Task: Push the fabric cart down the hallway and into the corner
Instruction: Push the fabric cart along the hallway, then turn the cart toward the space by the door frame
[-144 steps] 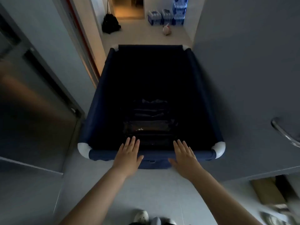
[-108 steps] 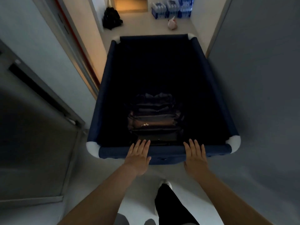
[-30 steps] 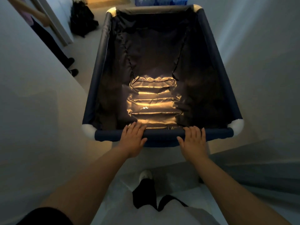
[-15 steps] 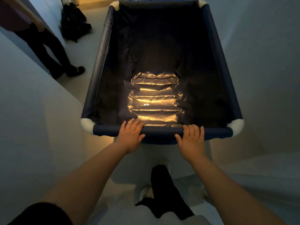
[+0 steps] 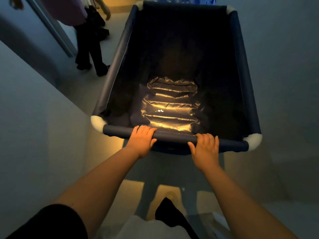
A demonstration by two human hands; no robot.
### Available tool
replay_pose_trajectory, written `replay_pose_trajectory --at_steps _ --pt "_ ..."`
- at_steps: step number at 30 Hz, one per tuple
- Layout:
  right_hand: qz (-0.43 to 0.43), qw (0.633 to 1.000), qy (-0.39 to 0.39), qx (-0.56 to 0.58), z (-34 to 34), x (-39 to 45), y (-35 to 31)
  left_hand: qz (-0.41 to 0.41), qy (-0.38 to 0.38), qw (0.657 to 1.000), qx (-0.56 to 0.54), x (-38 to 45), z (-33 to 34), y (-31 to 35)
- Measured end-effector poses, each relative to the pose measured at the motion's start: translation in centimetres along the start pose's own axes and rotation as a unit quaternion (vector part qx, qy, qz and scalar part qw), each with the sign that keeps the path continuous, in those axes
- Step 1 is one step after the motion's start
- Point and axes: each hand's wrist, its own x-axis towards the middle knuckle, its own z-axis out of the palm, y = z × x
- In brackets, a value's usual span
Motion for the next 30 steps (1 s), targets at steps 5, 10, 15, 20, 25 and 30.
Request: replay_pose_trajectory --at_steps 5,10,15,20,25,30 --pt "-0.019 1.000 0.004 -0.004 -0.6 5.0 1.0 -0.009 -0.009 1.000 -0.012 4.2 -1.4 -0.2" --pt "-0.027 1.000 -0.013 -0.010 -1.2 8.7 1.8 0.023 -0.018 0.999 -0.029 6.5 -2.2 -1.0" --pt "-0.025 0.999 -0.033 -0.004 -2.1 11.1 2.3 0.115 -0.025 0.993 -0.032 7.8 -2.7 -3.2" --pt "0.059 0.997 -0.038 0.020 -2.5 12.4 -0.3 0.195 -0.048 0.980 -0.017 8.8 -3.3 -7.0" --pt "0.155 0.986 0.022 0.054 -1.0 12.8 -9.1 0.287 -0.060 0.956 0.026 10.8 -4.5 -13.4" --pt "0.191 0.975 0.063 0.089 1.5 13.0 -19.9 0.358 -0.106 0.926 0.057 11.8 -5.8 -19.3"
